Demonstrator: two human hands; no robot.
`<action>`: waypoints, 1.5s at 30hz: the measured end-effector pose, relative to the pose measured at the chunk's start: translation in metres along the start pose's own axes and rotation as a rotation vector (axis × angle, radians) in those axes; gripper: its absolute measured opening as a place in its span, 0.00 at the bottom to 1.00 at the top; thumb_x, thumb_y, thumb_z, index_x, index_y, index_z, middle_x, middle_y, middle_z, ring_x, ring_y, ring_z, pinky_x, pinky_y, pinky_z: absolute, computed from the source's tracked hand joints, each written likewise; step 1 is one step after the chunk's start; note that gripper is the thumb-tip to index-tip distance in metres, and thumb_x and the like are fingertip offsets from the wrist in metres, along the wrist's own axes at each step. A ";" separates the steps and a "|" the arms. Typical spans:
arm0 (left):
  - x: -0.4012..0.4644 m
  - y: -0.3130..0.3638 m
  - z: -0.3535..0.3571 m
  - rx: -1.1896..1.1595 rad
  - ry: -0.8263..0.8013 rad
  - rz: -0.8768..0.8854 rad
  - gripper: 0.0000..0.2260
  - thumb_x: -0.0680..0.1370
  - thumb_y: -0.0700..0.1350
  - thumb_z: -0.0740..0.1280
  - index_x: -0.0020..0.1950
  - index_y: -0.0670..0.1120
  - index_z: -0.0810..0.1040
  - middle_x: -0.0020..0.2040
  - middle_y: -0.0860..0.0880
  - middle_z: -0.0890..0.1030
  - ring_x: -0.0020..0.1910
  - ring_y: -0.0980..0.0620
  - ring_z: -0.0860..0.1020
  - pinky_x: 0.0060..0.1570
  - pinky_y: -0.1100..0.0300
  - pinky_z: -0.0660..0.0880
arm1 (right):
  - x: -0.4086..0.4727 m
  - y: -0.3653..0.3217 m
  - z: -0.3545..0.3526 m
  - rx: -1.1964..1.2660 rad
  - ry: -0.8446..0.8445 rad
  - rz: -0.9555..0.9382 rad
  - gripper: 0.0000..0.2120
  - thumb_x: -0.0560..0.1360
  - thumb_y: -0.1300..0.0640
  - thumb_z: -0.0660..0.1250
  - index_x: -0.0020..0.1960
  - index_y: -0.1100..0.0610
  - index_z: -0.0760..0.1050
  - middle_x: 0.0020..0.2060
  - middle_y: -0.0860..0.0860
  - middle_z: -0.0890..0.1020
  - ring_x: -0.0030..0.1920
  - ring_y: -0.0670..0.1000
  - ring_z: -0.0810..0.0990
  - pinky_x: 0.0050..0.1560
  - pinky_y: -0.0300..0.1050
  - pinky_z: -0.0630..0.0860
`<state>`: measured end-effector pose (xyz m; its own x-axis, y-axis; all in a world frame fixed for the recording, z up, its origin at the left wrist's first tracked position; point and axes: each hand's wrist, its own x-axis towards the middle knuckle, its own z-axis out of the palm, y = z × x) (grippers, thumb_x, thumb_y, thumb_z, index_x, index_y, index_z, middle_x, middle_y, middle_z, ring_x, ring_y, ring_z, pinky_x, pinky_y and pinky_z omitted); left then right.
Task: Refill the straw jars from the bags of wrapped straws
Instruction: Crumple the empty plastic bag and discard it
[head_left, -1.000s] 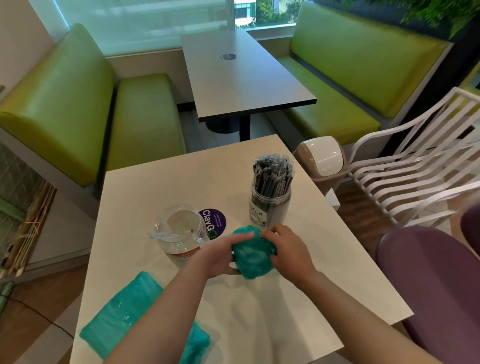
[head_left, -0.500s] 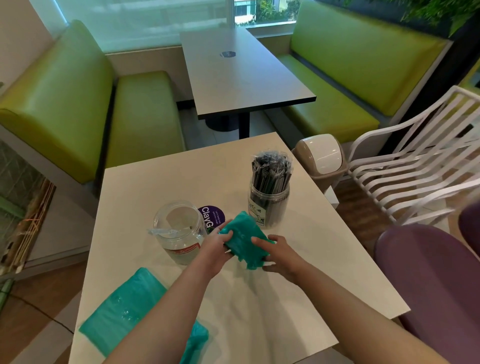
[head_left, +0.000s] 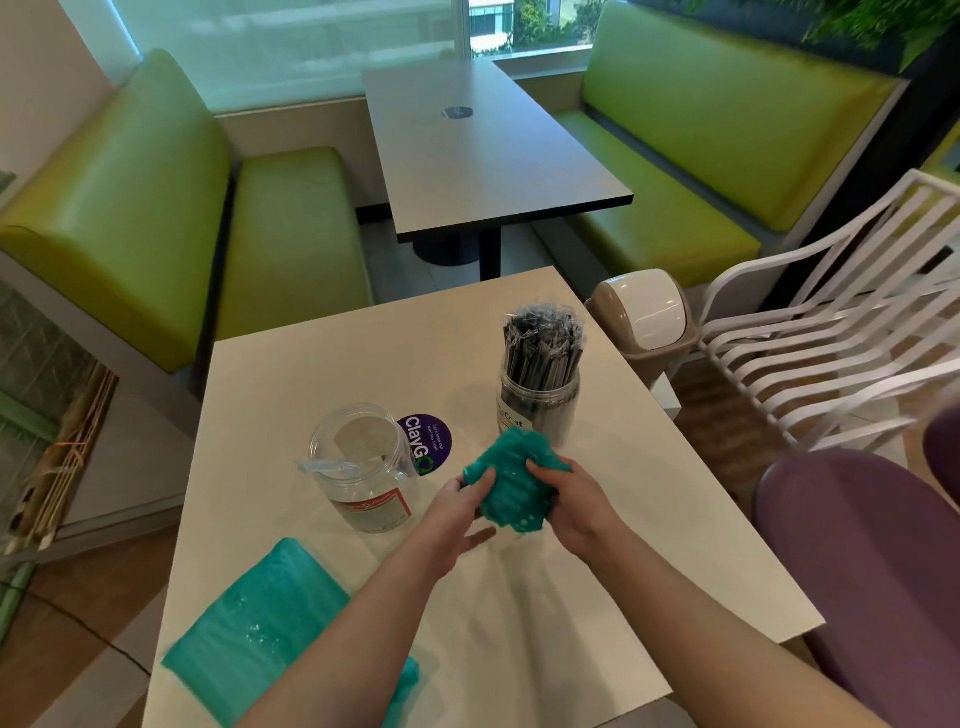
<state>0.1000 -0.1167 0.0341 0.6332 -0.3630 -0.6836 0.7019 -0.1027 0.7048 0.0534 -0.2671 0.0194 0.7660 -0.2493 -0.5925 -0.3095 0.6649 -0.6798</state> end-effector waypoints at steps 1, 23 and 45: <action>-0.002 -0.001 0.001 0.019 -0.046 -0.038 0.21 0.77 0.56 0.69 0.65 0.46 0.73 0.60 0.46 0.80 0.59 0.47 0.78 0.55 0.48 0.79 | -0.002 0.000 0.001 0.039 0.007 -0.012 0.17 0.75 0.64 0.69 0.63 0.62 0.72 0.59 0.60 0.80 0.59 0.59 0.79 0.57 0.54 0.79; -0.008 0.003 -0.012 -0.025 -0.169 0.091 0.14 0.76 0.36 0.69 0.62 0.44 0.77 0.58 0.44 0.82 0.55 0.47 0.81 0.46 0.54 0.79 | -0.026 0.012 0.013 -0.518 0.440 -0.430 0.07 0.74 0.60 0.71 0.46 0.54 0.73 0.50 0.54 0.74 0.47 0.49 0.75 0.37 0.31 0.71; -0.027 0.001 0.005 0.259 -0.117 0.008 0.27 0.75 0.56 0.71 0.68 0.45 0.69 0.60 0.42 0.80 0.46 0.46 0.84 0.42 0.55 0.82 | -0.059 0.028 0.007 -0.639 0.409 -0.502 0.09 0.78 0.50 0.67 0.43 0.54 0.78 0.42 0.50 0.79 0.41 0.46 0.78 0.37 0.34 0.75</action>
<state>0.0820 -0.1117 0.0543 0.5855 -0.4677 -0.6621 0.5809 -0.3276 0.7451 0.0034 -0.2288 0.0390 0.6734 -0.7155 -0.1861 -0.3398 -0.0761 -0.9374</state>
